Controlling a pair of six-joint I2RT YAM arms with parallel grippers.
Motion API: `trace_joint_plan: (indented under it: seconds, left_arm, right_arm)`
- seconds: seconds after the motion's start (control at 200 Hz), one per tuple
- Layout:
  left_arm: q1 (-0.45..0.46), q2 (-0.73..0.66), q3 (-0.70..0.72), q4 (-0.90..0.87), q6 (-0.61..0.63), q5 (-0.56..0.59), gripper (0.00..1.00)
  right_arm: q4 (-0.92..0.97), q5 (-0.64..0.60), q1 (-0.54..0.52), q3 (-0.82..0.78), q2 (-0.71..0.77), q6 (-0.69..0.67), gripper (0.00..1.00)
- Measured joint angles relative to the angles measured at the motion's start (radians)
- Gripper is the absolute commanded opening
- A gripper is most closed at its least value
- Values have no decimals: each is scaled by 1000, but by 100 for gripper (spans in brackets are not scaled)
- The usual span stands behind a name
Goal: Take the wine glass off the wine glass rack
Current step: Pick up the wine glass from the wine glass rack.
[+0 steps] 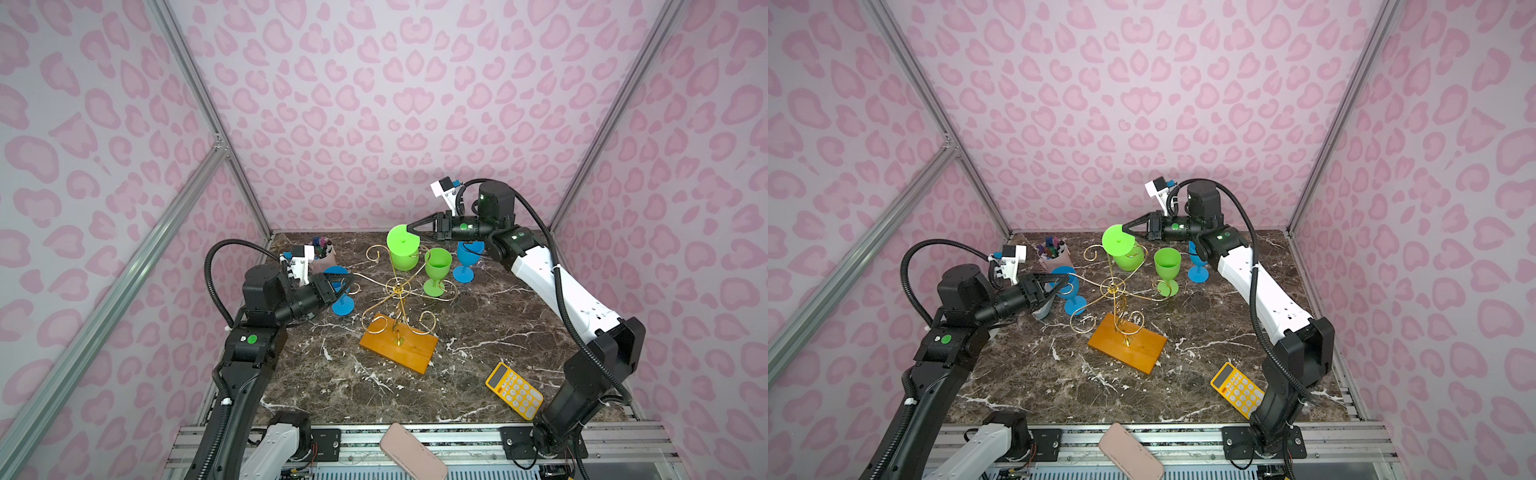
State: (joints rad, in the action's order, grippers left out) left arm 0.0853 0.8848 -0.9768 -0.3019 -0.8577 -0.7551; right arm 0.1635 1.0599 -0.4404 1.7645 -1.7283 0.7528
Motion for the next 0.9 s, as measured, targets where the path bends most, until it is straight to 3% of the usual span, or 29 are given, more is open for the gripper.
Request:
trace_joint_plan:
  seconds: [0.28,0.64,0.9]
  left_arm:
    - [-1,-2,-2,-15,21,48,61]
    - [-2,-30,-42,-48,42,121,65]
    - [-6,-103,-48,-112,82,270,66]
  right_arm:
    - [-51,-9,50,39,-39,58,0]
    - [-66,-12,169,5,11,66,0]
    - [-50,-12,224,-26,79,45,0]
